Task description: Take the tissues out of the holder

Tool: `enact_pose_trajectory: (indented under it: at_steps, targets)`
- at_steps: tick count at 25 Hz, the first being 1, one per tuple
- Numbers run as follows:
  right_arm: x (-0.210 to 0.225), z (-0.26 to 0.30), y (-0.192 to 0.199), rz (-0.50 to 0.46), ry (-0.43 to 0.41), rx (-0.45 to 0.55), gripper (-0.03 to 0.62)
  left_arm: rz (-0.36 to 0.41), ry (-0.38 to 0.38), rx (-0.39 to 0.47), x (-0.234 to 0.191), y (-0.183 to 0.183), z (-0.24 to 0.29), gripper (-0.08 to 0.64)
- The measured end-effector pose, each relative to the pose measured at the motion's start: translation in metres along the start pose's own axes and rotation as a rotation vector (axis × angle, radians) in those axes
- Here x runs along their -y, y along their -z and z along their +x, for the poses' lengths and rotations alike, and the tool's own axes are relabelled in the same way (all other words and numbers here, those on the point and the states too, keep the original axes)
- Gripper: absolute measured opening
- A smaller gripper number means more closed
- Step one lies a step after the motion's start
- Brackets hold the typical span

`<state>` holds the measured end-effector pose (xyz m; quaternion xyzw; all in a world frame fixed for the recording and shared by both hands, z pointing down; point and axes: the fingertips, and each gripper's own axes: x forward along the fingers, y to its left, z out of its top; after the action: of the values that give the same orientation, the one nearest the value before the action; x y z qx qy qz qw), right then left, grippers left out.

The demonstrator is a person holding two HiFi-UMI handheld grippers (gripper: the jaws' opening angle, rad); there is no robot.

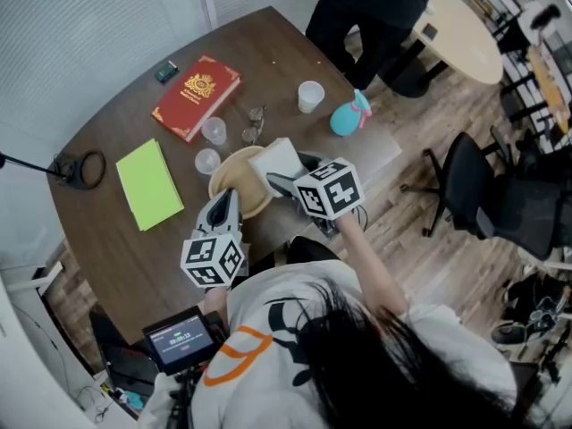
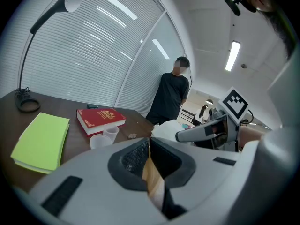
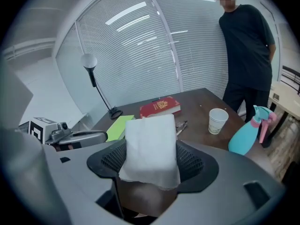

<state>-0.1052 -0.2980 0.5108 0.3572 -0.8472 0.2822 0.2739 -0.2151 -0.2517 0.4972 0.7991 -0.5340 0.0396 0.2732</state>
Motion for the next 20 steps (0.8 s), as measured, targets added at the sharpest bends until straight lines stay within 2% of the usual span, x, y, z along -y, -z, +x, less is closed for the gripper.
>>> enact_pose_trajectory:
  at_steps: [10,20]
  targets:
    - [0.065,-0.024,0.041,0.117,0.088,-0.018,0.341,0.026,0.047,-0.022,0.038,0.007,0.025,0.005]
    - [0.114,0.001,0.084,0.166,0.136,-0.112,0.341,0.027,0.036,-0.026,0.054,0.011,0.035,0.005]
